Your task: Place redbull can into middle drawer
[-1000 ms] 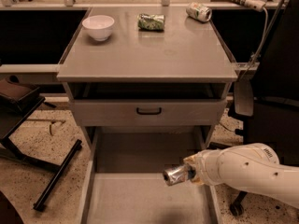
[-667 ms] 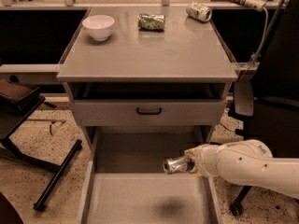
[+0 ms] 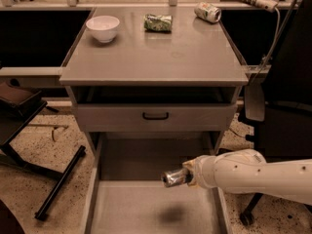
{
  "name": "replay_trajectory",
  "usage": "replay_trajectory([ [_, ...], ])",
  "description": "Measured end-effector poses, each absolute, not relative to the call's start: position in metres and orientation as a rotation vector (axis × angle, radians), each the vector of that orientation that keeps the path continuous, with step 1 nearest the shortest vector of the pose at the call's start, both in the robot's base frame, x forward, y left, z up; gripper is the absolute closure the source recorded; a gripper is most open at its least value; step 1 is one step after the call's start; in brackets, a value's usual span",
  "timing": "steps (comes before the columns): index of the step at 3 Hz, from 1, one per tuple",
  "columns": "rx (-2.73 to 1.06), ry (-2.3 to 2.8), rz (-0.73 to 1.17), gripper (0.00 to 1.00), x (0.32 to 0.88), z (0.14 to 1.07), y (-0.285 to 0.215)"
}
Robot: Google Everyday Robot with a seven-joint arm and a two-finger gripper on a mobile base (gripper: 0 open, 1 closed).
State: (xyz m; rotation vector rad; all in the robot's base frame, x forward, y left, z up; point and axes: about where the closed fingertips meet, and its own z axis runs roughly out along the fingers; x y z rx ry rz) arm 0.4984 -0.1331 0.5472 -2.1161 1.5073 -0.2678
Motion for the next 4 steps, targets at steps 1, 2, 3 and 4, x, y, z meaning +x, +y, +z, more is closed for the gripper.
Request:
replay_trajectory([
  [1, -2.142, 1.475, -0.133, 1.0, 0.498, 0.497, -0.093],
  [2, -2.171, 1.427, -0.038, 1.0, 0.493, 0.46, -0.057],
  [3, -2.148, 1.405, 0.007, 1.0, 0.487, 0.439, -0.034],
  [4, -2.126, 1.379, 0.019, 1.0, 0.482, 0.428, -0.017],
])
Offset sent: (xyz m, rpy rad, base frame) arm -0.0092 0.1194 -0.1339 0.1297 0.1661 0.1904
